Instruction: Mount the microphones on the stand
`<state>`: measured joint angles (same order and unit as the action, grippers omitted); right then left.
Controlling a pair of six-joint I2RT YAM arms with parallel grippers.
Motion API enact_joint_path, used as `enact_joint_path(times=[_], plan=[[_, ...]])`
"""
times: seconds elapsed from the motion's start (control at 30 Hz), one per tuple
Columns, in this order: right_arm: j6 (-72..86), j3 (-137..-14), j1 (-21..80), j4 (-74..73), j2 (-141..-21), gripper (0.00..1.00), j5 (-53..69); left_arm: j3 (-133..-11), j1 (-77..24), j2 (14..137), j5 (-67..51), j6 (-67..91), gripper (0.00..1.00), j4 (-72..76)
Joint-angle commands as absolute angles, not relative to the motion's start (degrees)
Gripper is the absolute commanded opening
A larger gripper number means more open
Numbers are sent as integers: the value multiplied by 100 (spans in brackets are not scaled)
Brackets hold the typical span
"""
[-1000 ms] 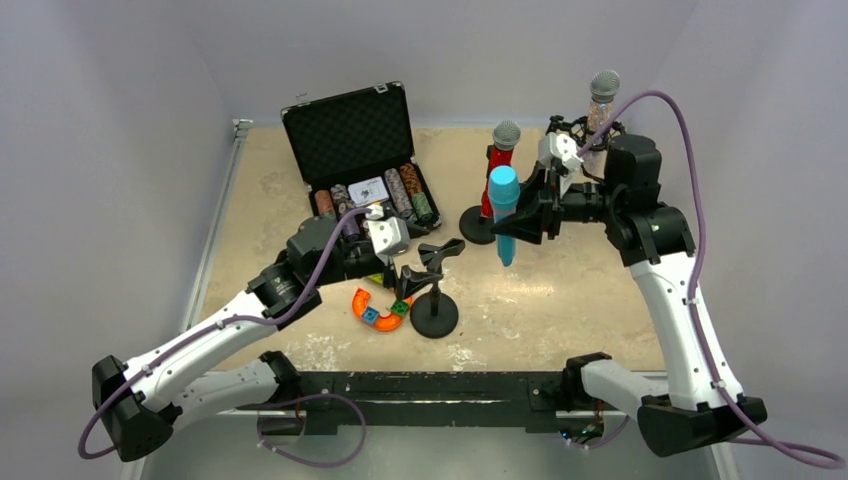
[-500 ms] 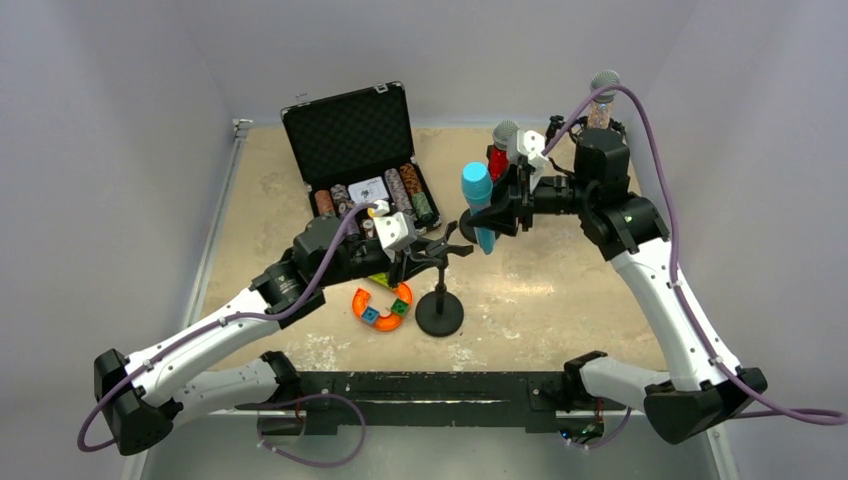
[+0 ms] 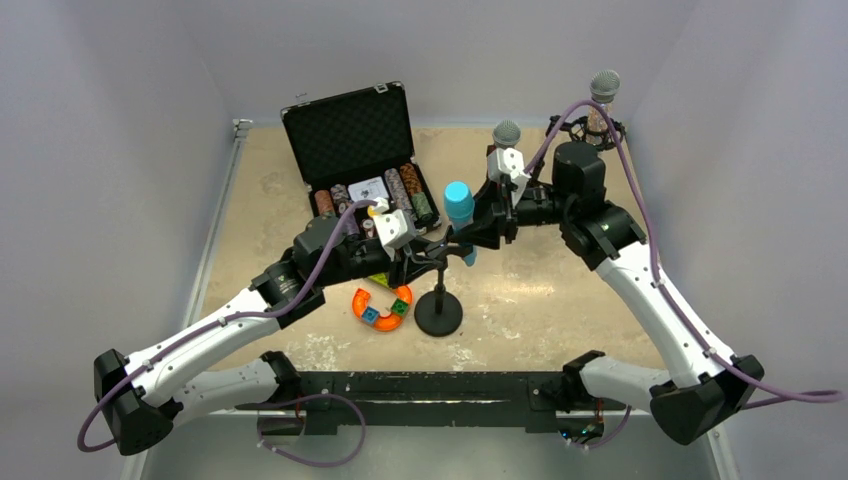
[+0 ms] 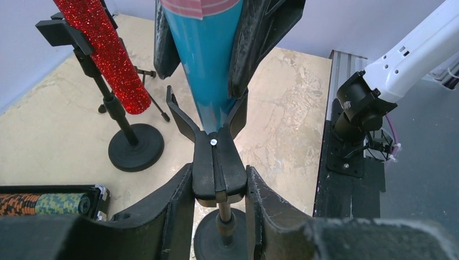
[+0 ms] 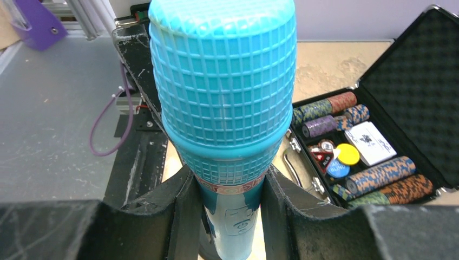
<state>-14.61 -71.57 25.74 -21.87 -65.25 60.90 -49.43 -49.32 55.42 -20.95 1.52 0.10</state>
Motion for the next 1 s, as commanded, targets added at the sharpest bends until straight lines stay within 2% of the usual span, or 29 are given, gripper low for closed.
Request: enact_joint_path(times=[0.0,0.3,0.4,0.43,0.47,0.53,0.63,0.77,0.97], plan=[[-966,-7024,2701,-1263,-6612,0,6413,-5122,-4939,5514,-2209,433,3,230],[-388,-6342,2856,-575,-6533,1,6712,-5054,-4940,5504,-2188,633,2,412],[-378,-6276,2856,-603,-6489,3,6798,-5054,-4945,5494,-2162,715,6,431],[-364,-6282,2856,-640,-6479,5,6802,-5054,-4942,5491,-2158,746,10,426],[-387,-6309,2849,-716,-6458,11,6805,-5062,-4942,5481,-2148,780,20,422],[-429,-6371,2847,-870,-6412,23,6752,-5058,-4944,5449,-2136,848,40,381],[-431,-6486,2807,-1050,-6350,46,6632,-5058,-4946,5366,-2119,894,59,322],[-393,-6530,2738,-1157,-6274,62,6566,-5037,-4940,5234,-2098,923,72,245],[-342,-6614,2596,-1213,-6179,78,6629,-5019,-4939,5018,-2111,885,85,76]])
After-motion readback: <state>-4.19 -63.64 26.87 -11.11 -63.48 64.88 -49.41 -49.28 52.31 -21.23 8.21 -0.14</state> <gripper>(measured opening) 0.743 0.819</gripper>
